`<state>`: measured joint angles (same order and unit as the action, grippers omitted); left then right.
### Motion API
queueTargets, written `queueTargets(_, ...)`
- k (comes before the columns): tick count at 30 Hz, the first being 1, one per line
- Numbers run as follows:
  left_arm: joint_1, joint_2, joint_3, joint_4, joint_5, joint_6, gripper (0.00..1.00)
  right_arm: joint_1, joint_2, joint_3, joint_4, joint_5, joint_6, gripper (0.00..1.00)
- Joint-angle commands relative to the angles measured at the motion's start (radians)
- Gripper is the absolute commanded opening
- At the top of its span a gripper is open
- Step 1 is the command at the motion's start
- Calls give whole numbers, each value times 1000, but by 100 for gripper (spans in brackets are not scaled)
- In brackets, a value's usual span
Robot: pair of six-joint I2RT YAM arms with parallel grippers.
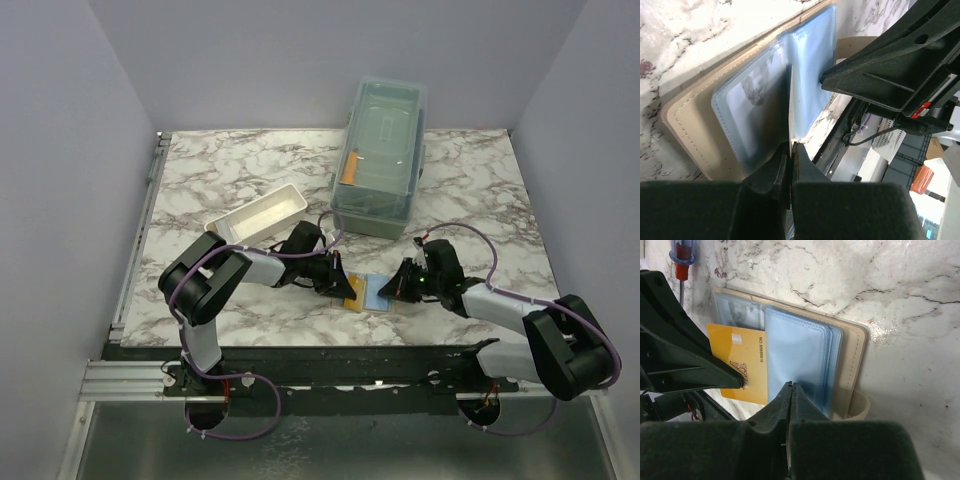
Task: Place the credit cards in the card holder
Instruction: Insert the credit card into the card holder.
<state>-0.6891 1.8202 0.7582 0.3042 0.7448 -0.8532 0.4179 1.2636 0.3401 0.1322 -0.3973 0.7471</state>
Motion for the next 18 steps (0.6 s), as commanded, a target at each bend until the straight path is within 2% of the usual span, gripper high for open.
queueTargets(1,-7,14,18,35,31,-5,0,4,24,-13,-18,30,-20,2)
queueTargets(9,-6,1,16,36,34,-12,0,4,-21,26,-128,102,-9,2)
queueTargets(12,-5,-5,19,36,33,-14,0,4,-68,42,-197,117,-11,4)
queueTargets(18,1,-2,18,36,51,-19,0,4,-103,44,-228,143,-10,9)
